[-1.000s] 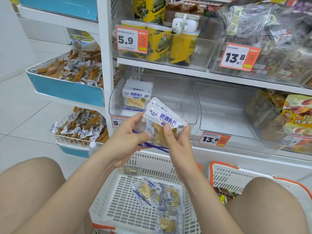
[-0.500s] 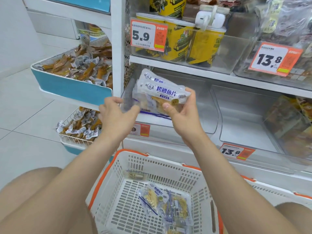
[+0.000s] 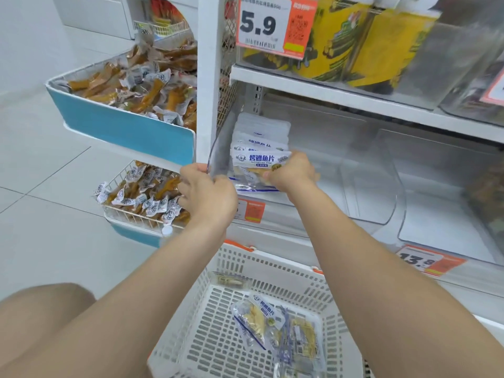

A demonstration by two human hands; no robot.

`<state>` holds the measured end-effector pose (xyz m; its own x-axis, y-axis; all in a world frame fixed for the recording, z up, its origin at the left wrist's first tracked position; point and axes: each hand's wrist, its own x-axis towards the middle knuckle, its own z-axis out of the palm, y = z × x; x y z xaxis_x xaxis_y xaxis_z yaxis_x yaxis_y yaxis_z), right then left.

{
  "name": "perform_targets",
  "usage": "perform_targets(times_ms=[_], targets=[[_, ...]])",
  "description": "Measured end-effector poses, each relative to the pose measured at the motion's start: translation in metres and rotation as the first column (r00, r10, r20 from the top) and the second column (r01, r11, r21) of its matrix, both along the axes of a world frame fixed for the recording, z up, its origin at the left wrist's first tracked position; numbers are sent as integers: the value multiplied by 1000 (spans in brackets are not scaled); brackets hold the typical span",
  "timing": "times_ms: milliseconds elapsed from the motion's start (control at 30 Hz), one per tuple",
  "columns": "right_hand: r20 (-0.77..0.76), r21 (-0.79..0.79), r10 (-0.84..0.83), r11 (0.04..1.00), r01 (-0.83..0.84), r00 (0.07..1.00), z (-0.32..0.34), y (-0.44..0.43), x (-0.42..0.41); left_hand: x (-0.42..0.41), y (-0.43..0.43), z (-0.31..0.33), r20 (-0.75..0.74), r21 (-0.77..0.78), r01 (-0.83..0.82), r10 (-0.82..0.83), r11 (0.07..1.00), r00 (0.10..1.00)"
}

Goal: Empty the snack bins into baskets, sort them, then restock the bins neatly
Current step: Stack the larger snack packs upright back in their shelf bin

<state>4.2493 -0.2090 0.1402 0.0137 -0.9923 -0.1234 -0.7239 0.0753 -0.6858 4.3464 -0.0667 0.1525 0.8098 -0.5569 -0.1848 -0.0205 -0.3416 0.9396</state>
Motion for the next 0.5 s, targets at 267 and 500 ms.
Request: perform_targets(times_ms=[267, 500], targets=[[53, -19, -48, 999, 49, 997, -13, -4, 17, 2, -1, -4, -18, -9, 20, -20, 1000, 1000], [58, 146, -50, 988, 41, 997, -7, -5, 14, 3, 1, -4, -29, -7, 61, -62, 998, 998]])
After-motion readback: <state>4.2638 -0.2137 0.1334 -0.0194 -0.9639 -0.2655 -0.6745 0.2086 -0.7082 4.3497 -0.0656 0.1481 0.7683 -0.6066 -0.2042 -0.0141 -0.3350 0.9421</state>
